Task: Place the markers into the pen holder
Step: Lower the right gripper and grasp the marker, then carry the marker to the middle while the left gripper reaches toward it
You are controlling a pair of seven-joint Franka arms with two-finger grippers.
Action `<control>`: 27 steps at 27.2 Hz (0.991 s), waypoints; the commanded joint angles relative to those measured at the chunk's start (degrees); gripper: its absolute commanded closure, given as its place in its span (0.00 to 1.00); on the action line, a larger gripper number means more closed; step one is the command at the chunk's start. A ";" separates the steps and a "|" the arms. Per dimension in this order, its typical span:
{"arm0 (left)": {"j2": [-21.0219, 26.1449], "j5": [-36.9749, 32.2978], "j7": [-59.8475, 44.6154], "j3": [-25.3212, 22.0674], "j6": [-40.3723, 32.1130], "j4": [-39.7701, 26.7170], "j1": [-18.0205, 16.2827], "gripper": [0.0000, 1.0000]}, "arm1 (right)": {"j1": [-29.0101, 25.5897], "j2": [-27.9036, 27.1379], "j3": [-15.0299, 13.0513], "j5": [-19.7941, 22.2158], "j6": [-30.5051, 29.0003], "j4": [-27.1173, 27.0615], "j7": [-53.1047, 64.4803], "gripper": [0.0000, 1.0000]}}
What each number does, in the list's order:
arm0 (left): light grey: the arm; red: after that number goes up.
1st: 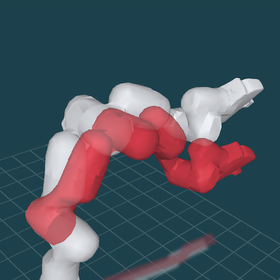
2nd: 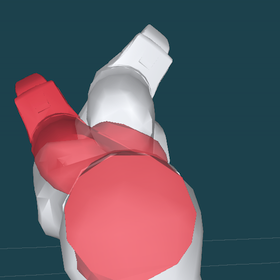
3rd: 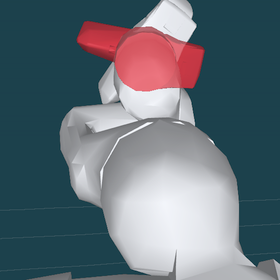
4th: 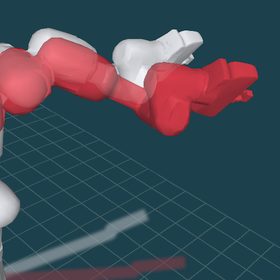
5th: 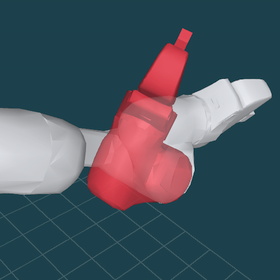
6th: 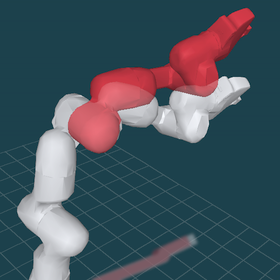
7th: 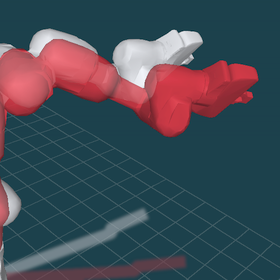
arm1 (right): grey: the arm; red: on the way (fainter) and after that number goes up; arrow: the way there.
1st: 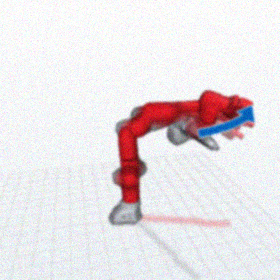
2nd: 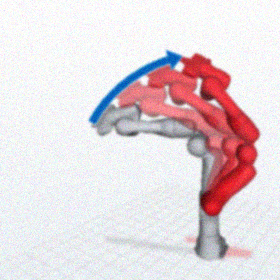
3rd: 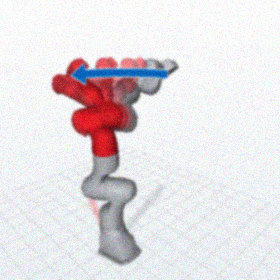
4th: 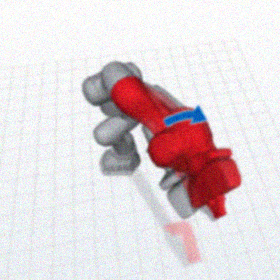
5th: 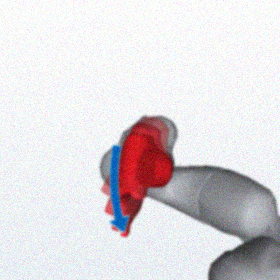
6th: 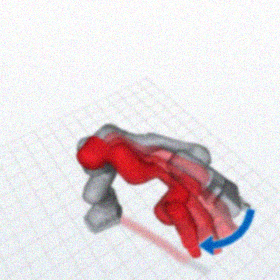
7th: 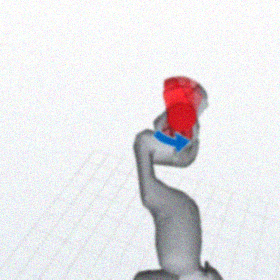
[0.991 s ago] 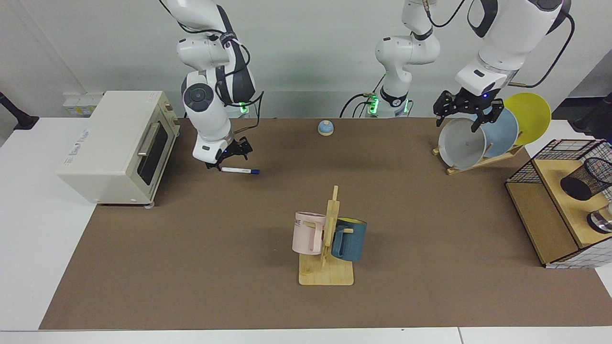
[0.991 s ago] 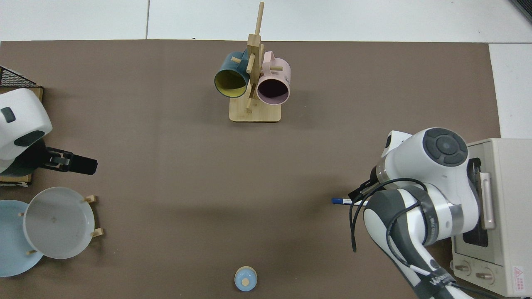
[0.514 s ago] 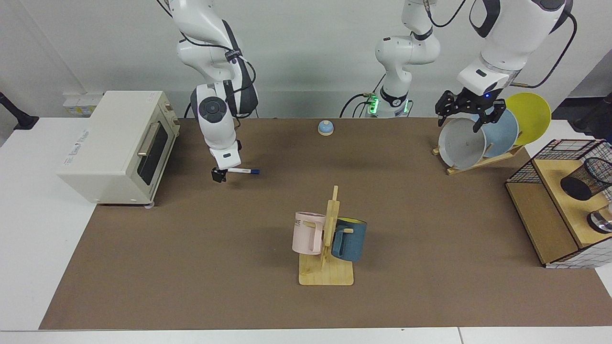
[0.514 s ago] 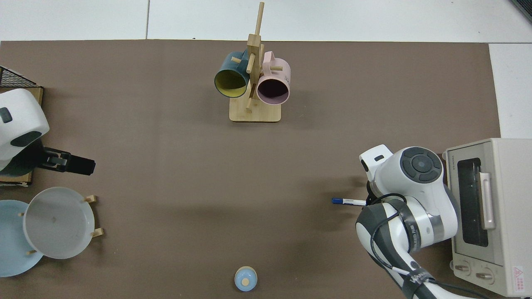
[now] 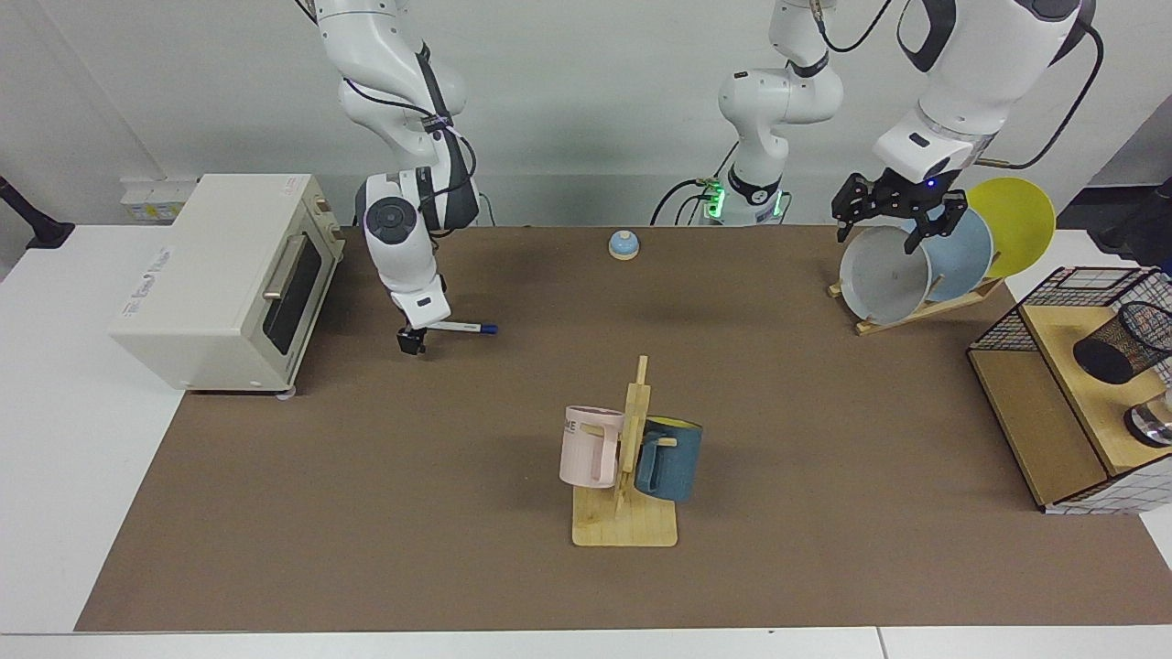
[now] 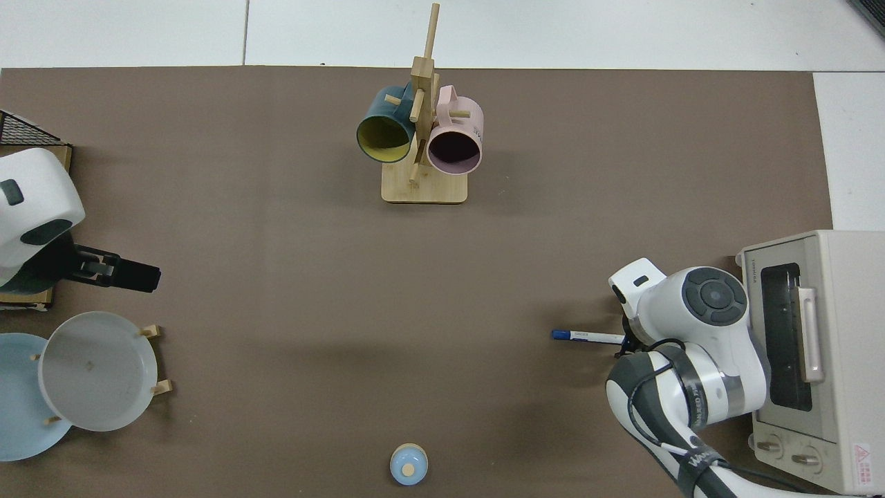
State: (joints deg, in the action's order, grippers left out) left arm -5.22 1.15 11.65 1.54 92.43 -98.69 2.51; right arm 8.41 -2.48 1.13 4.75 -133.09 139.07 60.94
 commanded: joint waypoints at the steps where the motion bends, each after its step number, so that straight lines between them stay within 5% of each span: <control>1: -1.37 0.52 0.83 -0.13 0.91 -1.68 0.13 0.00 | -0.41 1.87 0.45 1.13 -2.00 2.87 1.46 0.18; 4: -1.37 0.52 0.83 -0.13 0.90 -1.68 0.21 0.00 | -0.41 2.22 0.45 1.14 -1.91 2.87 1.63 0.33; 12: -1.29 0.52 0.92 -0.13 1.26 -1.68 0.21 0.00 | -0.94 3.45 0.45 1.14 -1.64 4.45 4.00 0.35; 24: -1.29 0.52 1.10 -0.13 1.43 -1.86 0.04 0.00 | -0.15 3.71 0.45 1.22 -1.12 4.54 4.18 0.93; 27: -1.29 0.52 2.41 -0.13 1.43 -1.86 -0.14 0.00 | -0.15 4.15 0.54 1.22 -0.94 4.02 4.18 1.00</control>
State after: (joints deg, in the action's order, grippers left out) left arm -5.22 1.15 12.10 1.60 92.55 -98.72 2.53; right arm 8.68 1.15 1.49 4.96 -132.94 142.16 63.59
